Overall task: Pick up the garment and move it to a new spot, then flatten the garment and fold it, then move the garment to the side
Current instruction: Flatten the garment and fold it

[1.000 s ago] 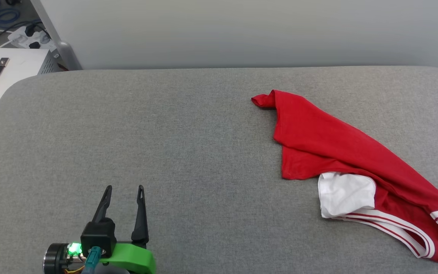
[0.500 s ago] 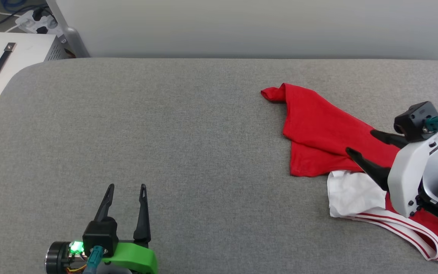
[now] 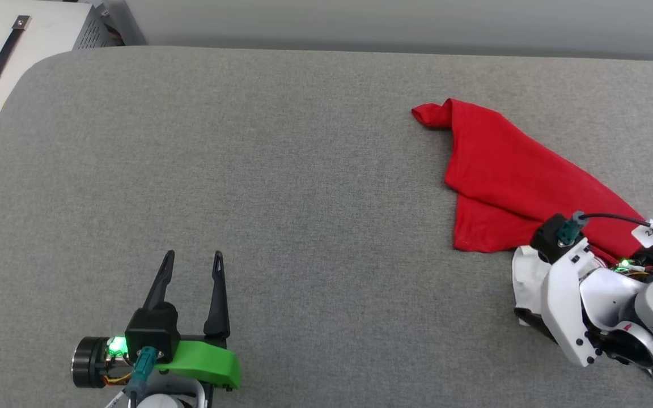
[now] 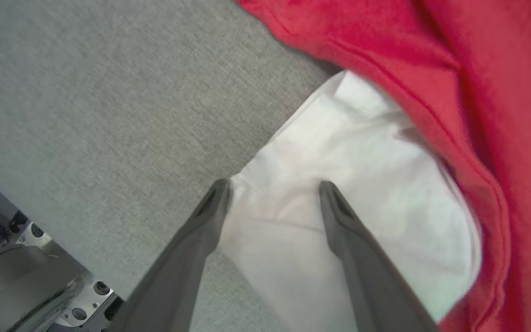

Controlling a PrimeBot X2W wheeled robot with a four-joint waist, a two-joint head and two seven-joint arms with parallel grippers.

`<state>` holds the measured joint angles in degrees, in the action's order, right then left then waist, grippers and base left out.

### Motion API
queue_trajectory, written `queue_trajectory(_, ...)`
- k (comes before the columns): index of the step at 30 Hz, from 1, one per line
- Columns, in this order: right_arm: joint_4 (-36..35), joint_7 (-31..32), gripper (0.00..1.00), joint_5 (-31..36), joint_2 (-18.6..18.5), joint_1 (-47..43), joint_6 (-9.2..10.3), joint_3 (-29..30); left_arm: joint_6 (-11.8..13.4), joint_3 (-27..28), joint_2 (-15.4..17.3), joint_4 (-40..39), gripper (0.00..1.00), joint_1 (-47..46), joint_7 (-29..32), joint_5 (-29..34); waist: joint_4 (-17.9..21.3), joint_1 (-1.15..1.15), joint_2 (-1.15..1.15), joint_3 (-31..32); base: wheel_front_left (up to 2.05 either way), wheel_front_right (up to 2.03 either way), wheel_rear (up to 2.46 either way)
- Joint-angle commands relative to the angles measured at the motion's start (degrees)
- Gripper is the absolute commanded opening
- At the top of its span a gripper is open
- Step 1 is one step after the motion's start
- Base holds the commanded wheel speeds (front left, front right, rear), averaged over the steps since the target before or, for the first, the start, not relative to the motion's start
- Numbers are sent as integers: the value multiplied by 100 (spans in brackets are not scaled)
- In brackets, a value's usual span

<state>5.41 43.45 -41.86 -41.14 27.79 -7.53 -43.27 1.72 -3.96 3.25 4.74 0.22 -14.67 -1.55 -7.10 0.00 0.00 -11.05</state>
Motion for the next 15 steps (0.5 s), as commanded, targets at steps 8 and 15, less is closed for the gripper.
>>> queue_trajectory(8, 1150, -426, 100, -22, 308, 199, 4, -757, 46, -9, -29, -9, 100, -203, -33, -42, -201, 0, 0, -258, 0, 0, 0)
queue_trajectory(15, 1282, -1187, 0, -348, 386, 453, 4, -911, 50, 66, -31, 43, 100, -143, -33, -30, -117, 0, 0, -104, 0, 0, 0)
